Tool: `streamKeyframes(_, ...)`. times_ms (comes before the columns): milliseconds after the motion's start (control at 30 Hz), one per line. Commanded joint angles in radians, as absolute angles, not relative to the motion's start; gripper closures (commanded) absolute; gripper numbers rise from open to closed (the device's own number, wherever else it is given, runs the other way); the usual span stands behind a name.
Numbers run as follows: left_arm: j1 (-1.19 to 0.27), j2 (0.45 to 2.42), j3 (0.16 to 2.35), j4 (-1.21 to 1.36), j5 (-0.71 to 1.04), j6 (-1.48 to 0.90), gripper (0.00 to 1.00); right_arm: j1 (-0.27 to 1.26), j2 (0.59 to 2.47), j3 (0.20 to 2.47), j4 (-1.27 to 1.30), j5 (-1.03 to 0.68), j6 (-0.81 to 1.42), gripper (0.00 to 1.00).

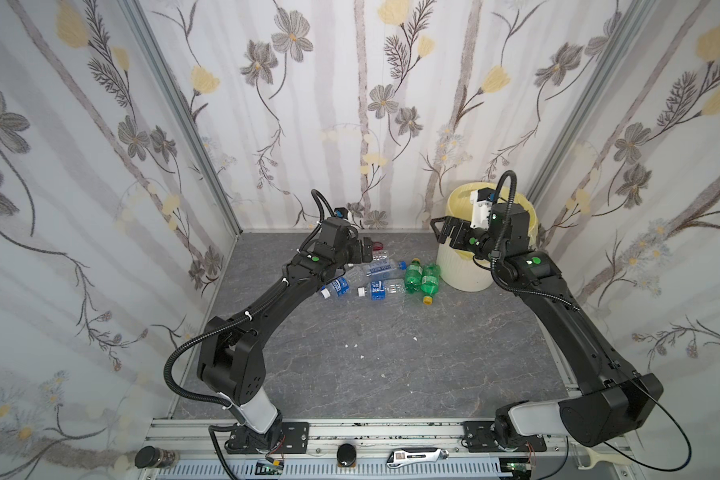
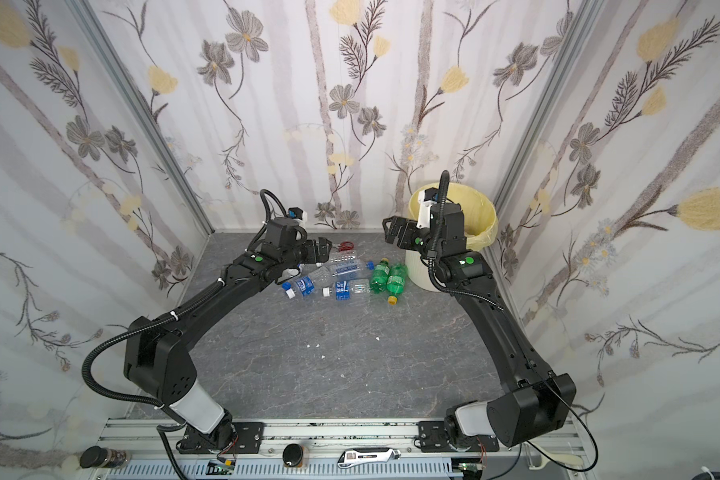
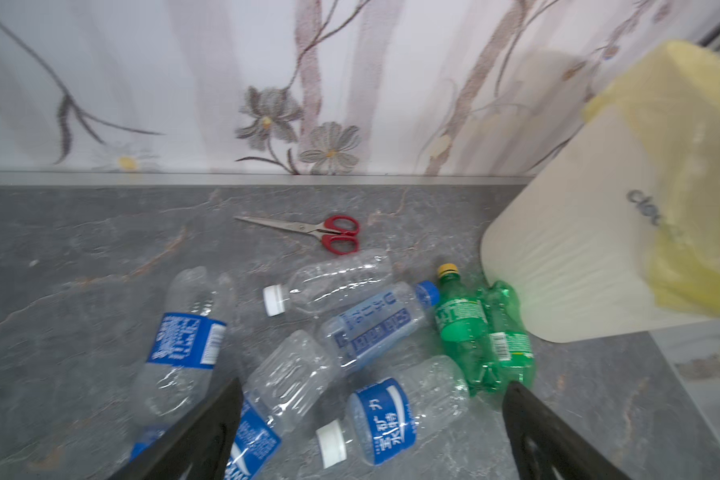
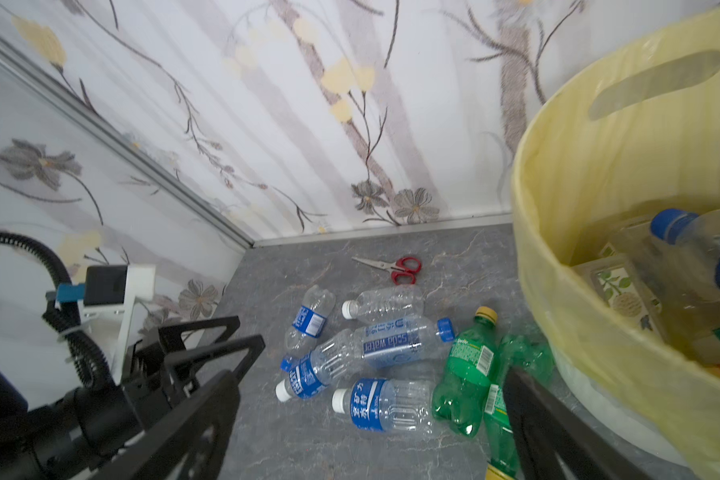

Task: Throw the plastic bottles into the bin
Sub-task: 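Move the right gripper back toward the pile while the left gripper lowers onto bottles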

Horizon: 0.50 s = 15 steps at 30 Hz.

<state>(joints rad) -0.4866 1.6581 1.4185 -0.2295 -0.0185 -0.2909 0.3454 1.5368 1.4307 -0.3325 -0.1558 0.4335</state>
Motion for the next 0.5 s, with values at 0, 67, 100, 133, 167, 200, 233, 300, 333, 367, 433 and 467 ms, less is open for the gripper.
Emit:
streamKeyframes(0,-0.468,1.670,1.397,-0.256,-0.120,-0.284,0.00,0.404,1.544,1.367,-0.265,-0.142,0.399,0.00)
streamKeyframes(67,-0.457,1.697,1.392,-0.265,-0.126,-0.277,0.00,0.453,1.557,1.337,-0.257,-0.136,0.399,0.00)
streamKeyframes(100,-0.452,1.715,1.393,-0.272,-0.128,-0.272,0.00,0.477,1.568,1.326,-0.255,-0.130,0.397,0.00)
streamKeyframes(133,-0.448,1.734,1.397,-0.279,-0.132,-0.268,0.00,0.497,1.577,1.318,-0.255,-0.123,0.395,0.00)
streamKeyframes(167,-0.445,1.757,1.403,-0.290,-0.133,-0.261,0.00,0.516,1.587,1.308,-0.253,-0.114,0.389,0.00)
streamKeyframes(200,-0.443,1.782,1.415,-0.305,-0.139,-0.258,0.00,0.535,1.589,1.294,-0.248,-0.106,0.379,0.00)
streamKeyframes(233,-0.438,1.804,1.426,-0.319,-0.144,-0.257,0.00,0.549,1.589,1.280,-0.241,-0.097,0.373,0.00)
streamKeyframes(300,-0.433,1.849,1.451,-0.344,-0.140,-0.249,0.00,0.575,1.632,1.256,-0.239,-0.081,0.367,0.00)
streamKeyframes(333,-0.433,1.866,1.460,-0.353,-0.138,-0.242,0.00,0.581,1.639,1.247,-0.236,-0.084,0.368,0.00)
streamKeyframes(367,-0.431,1.884,1.470,-0.362,-0.140,-0.235,0.00,0.587,1.643,1.235,-0.230,-0.087,0.371,0.00)
streamKeyframes(433,-0.431,1.909,1.478,-0.372,-0.147,-0.219,0.00,0.593,1.644,1.213,-0.216,-0.094,0.380,0.00)
streamKeyframes(467,-0.431,1.920,1.480,-0.375,-0.144,-0.209,0.00,0.595,1.644,1.203,-0.207,-0.102,0.384,0.00)
